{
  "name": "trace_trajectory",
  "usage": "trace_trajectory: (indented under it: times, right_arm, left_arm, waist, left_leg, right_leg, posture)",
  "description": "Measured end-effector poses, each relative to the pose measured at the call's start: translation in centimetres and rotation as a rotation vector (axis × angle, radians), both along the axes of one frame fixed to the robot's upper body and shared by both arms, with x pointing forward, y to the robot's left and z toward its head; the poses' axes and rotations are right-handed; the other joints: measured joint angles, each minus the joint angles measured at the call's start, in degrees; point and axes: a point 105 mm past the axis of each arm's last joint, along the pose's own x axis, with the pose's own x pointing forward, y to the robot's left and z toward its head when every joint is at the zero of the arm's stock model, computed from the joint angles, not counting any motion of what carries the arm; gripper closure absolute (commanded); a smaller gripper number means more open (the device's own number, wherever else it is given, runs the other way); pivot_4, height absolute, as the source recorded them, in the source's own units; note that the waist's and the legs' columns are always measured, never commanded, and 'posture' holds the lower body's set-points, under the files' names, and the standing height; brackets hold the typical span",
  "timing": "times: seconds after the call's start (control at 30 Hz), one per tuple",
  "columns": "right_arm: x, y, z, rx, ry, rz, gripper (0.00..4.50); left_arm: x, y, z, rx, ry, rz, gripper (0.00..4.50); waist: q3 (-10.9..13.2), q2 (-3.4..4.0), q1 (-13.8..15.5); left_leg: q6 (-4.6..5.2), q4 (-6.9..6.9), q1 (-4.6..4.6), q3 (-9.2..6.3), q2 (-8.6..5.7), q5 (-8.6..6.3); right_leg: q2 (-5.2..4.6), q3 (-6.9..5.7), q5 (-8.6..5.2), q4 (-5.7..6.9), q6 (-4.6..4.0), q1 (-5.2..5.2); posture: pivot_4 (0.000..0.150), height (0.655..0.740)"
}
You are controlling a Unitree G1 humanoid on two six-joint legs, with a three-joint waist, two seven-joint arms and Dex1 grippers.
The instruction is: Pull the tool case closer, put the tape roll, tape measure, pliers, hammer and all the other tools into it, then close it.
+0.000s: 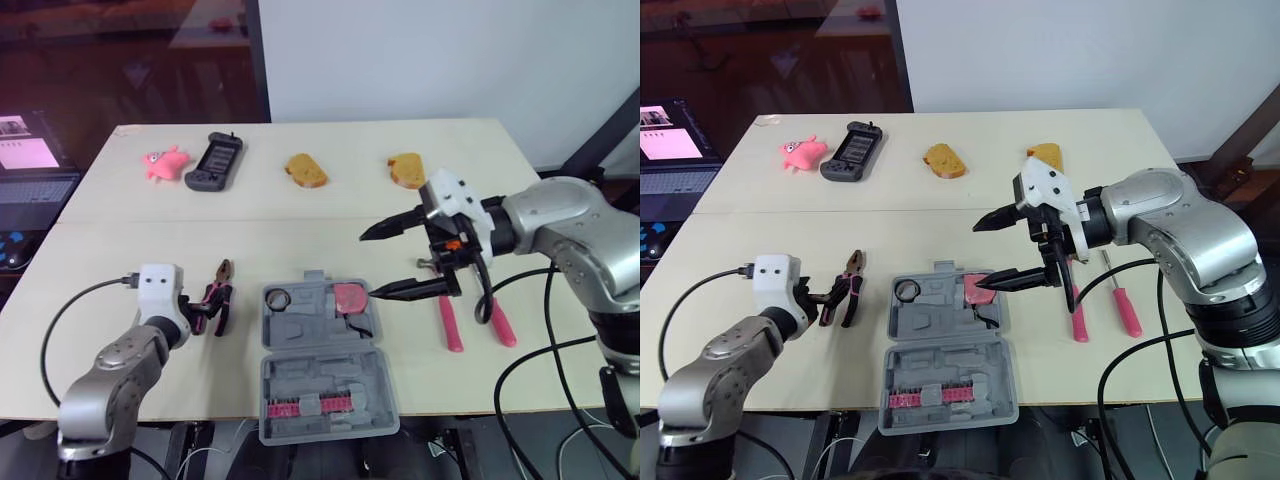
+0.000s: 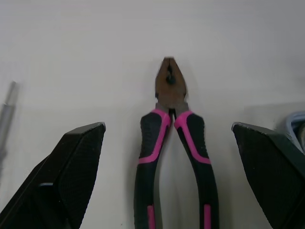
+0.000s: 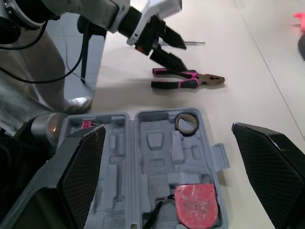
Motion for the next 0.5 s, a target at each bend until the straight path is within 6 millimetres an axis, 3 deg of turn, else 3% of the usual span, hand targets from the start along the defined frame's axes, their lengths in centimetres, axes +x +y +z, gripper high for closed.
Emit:
trace_trajectory:
  times: [0.27, 0.5]
  right_arm:
    - [0.5, -0.1, -0.2, -0.007, -0.001, -0.069, 0.03]
    - [0.6, -0.1, 0.0, -0.003, -0.019, -0.086, 0.03]
  left_arm:
    - [2.9, -1.7, -1.3, -0.002, 0.058, -0.015, 0.00]
    - [3.0, -1.2, -2.7, 0.052, 0.104, 0.010, 0.00]
  waist:
    - [0.00, -0.01, -0.05]
    - [0.00, -0.01, 0.00]
  left_leg:
    - [-0.01, 0.01, 0.00, 0.00, -0.01, 0.01]
    - [-0.01, 0.00, 0.00, 0.00, -0.01, 0.00]
  right_leg:
    - [0.00, 0.00, 0.02, 0.03, 0.03, -0.01]
    - [-0.01, 0.00, 0.03, 0.03, 0.04, -0.02]
  posture:
    - [0.150, 0.7400]
    - [0.150, 0.7400]
